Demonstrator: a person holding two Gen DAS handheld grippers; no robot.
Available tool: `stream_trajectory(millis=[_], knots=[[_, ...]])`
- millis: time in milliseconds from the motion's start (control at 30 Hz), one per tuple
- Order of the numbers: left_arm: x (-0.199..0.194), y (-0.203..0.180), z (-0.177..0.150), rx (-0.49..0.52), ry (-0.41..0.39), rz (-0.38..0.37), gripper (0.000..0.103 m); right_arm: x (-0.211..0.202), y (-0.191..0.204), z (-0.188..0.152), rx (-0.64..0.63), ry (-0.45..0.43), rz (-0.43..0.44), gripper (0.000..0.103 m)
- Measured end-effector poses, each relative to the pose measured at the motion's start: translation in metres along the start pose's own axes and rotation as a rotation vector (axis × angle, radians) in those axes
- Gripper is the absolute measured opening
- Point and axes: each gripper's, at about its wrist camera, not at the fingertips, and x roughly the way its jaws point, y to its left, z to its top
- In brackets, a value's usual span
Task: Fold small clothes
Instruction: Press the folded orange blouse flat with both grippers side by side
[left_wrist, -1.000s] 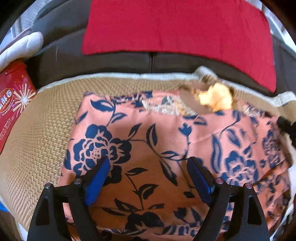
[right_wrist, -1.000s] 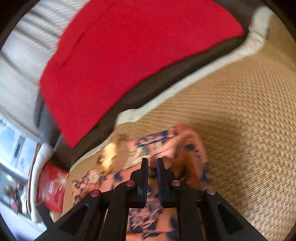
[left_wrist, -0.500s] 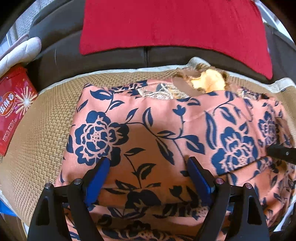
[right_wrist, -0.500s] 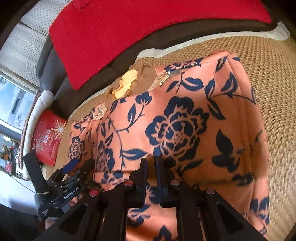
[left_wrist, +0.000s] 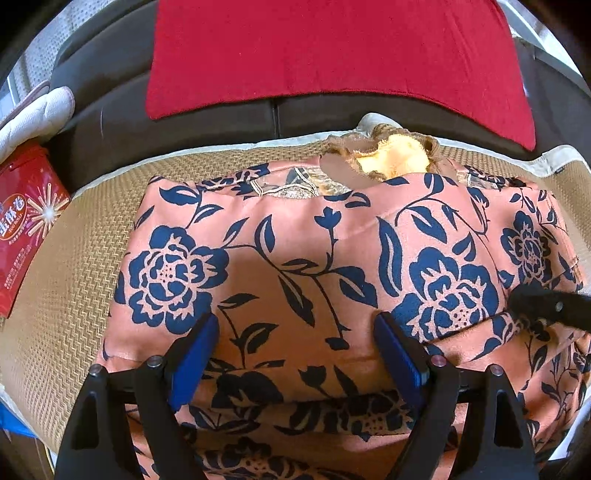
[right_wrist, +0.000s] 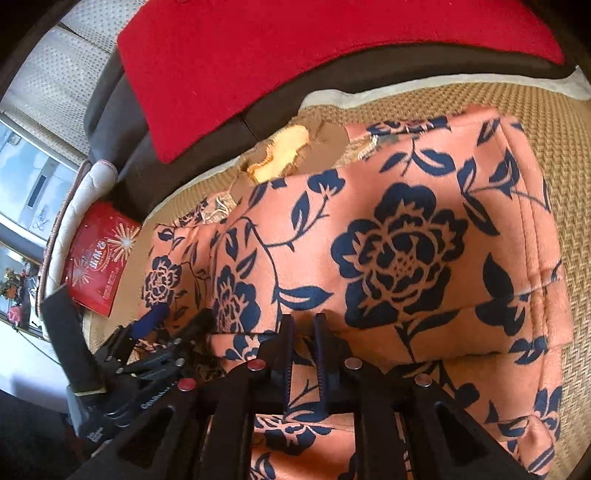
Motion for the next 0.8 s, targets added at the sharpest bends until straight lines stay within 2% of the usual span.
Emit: stream_trajectory(millis=[133, 267, 467, 567, 667, 800], knots=[[-0.008, 0.001, -0.004, 0.001, 0.001, 0.0, 0.087, -0.006, 0.004, 0.002, -0.015, -0.042, 0.008, 0.015], [-0.001, 0.006, -0.003, 0.009, -0.001, 0.005, 0.089, 0.01, 0.006, 0.003, -0.023, -0.017, -0.073, 0.013], [0.012, 0.002, 0.001, 0.022, -0.004, 0.001, 0.09, 0.014, -0.005, 0.008, 0.045, -0.013, -0.009, 0.013], [0.011, 0.002, 0.001, 0.022, -0.003, 0.002, 0.09, 0.007, -0.005, 0.01, 0.044, -0.019, -0.006, 0.013], [0.009, 0.003, 0.001, 0.025, -0.003, 0.005, 0.09, -0.011, -0.004, 0.012, 0.018, -0.079, -0.059, 0.015], [0.009, 0.004, 0.0, 0.02, 0.001, 0.004, 0.092, -0.034, -0.018, 0.016, 0.056, -0.16, -0.116, 0.015]])
